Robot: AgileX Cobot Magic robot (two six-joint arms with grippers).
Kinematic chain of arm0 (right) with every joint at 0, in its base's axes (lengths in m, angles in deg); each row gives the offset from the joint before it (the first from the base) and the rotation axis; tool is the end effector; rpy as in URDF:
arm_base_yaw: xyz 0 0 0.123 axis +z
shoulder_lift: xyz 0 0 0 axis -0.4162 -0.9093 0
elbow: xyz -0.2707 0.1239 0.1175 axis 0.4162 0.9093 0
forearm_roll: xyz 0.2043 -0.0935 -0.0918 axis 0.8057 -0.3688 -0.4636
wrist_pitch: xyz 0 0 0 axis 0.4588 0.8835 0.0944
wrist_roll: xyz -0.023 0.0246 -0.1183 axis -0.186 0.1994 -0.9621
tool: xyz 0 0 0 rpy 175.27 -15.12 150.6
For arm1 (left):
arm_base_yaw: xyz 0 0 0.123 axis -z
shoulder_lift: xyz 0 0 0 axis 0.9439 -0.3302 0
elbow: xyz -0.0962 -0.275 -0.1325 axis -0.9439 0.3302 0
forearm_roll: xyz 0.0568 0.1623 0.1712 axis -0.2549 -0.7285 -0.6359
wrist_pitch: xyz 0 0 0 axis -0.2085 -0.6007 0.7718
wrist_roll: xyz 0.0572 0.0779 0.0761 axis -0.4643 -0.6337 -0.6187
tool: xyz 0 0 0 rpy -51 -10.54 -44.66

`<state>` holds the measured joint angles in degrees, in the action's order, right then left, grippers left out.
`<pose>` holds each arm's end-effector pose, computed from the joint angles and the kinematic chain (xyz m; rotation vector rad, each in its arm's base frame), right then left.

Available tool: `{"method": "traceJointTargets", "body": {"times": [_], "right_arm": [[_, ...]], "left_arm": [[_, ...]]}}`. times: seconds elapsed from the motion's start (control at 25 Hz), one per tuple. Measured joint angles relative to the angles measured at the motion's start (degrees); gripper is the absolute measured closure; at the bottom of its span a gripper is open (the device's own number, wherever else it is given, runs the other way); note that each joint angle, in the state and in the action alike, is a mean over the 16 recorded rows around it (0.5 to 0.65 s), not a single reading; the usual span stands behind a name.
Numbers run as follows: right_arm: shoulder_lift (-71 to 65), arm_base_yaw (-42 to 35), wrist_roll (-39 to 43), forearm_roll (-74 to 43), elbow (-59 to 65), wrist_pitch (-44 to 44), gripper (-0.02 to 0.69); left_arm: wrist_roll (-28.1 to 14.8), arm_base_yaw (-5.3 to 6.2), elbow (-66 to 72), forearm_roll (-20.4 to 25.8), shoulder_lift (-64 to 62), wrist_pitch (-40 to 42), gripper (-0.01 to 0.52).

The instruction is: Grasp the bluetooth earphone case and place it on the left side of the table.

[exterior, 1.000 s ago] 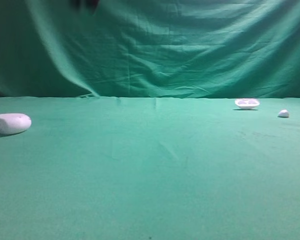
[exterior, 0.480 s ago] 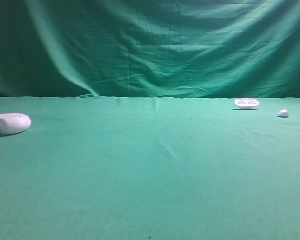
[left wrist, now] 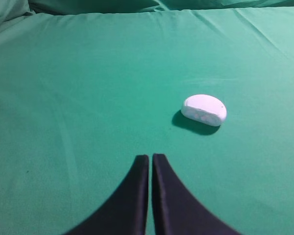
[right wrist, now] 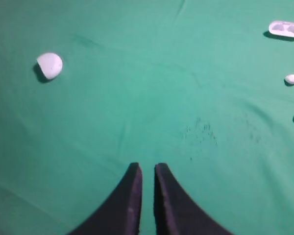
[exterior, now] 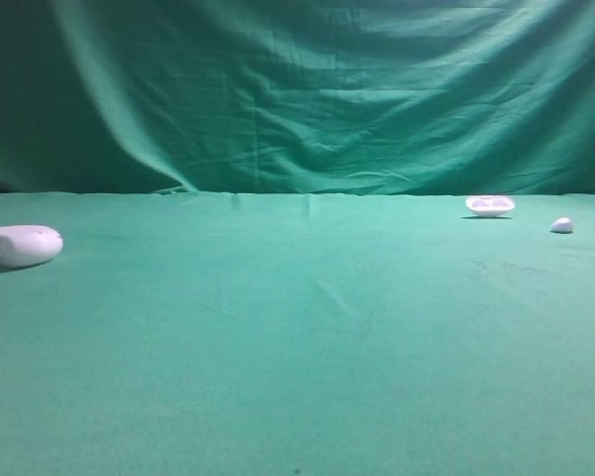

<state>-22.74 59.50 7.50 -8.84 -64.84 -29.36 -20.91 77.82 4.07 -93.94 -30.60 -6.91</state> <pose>0.0860 0.0547 0.3614 -0.4688 2.1278 0.4040 0.0393 -0.0019 0.1677 0.1042 1.8350 -0.0591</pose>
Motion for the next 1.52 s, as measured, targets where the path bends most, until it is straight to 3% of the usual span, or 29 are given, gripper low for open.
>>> {"method": "traceJointTargets", "body": {"times": [0.28, 0.76, 1.52], "right_arm": [[10.75, 0.0, -0.79, -0.19, 7.96, -6.92, 0.597], [15.58, -1.85, -7.37, -1.08, 13.45, -7.9, 0.597], [34.82, -25.61, -8.93, 2.59, 44.41, -26.99, 0.597]], "left_arm": [[0.0, 0.0, 0.0, 0.0, 0.0, 0.0, 0.514], [0.0, 0.0, 0.0, 0.0, 0.0, 0.0, 0.514], [0.0, 0.0, 0.0, 0.0, 0.0, 0.0, 0.514]]}}
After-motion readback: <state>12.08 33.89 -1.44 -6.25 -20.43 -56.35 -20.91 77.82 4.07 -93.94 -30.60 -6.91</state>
